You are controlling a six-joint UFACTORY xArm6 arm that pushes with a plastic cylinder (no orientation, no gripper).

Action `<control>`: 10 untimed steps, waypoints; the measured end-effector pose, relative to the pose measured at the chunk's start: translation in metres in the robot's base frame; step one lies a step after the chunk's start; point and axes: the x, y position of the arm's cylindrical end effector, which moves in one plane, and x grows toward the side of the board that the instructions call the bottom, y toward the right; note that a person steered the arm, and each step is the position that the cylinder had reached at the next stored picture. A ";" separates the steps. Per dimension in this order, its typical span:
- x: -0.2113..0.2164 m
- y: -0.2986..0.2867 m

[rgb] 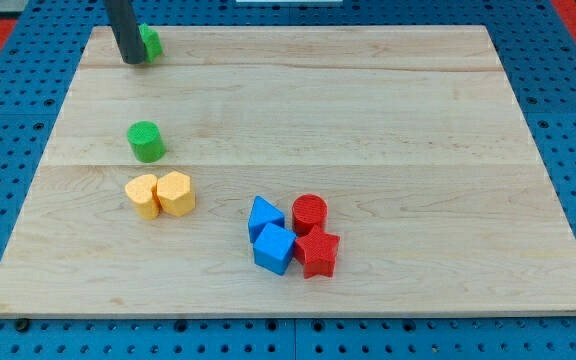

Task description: Move the green circle to the left center of the board

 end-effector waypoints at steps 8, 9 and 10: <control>0.154 0.027; 0.146 0.010; 0.176 0.029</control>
